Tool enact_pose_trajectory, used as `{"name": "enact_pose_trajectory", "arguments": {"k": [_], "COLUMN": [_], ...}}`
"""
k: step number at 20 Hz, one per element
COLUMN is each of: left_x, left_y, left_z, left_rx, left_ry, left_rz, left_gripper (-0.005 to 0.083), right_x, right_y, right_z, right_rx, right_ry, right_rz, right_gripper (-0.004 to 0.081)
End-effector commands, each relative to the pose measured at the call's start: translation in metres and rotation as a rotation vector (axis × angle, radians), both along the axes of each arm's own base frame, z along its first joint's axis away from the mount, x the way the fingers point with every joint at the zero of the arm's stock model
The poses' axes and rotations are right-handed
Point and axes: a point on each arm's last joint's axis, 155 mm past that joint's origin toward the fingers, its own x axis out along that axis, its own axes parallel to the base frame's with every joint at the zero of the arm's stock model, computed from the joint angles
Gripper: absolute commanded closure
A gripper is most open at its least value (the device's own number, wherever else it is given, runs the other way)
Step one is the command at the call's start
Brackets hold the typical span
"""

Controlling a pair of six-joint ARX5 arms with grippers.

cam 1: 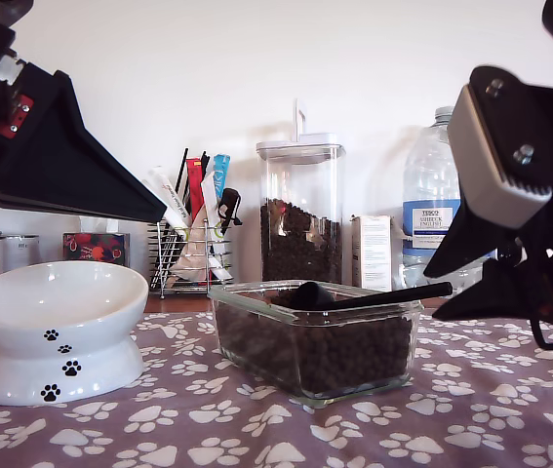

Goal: Measure one spoon of cat food and pour it into the food bowl

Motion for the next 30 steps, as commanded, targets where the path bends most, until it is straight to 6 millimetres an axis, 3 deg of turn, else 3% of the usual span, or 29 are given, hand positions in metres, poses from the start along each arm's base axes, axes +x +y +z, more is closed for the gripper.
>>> {"name": "enact_pose_trajectory", "arguments": {"k": [1, 10, 26, 30], "left_x": [-0.002, -0.003, -0.003, -0.005], "left_y": [0.001, 0.001, 0.002, 0.003], "left_z": [-0.008, -0.01, -0.011, -0.014], "left_rx": [0.013, 0.017, 0.02, 0.03], "left_ry": [0.011, 0.015, 0.02, 0.033], "left_rz": [-0.005, -0.005, -0.005, -0.005], "left_gripper": [0.0793, 0.0793, 0.0793, 0.0793], "right_x": [-0.001, 0.005, 0.003, 0.007], "right_y": [0.002, 0.011, 0.016, 0.012], "right_z": [-0.002, 0.006, 0.004, 0.008], "right_rx": [0.002, 0.035, 0.038, 0.023], "right_ry": [-0.002, -0.025, -0.017, -0.043], "right_rz": [0.007, 0.022, 0.048, 0.009], "right_gripper": [0.047, 0.0509, 0.0777, 0.0782]}}
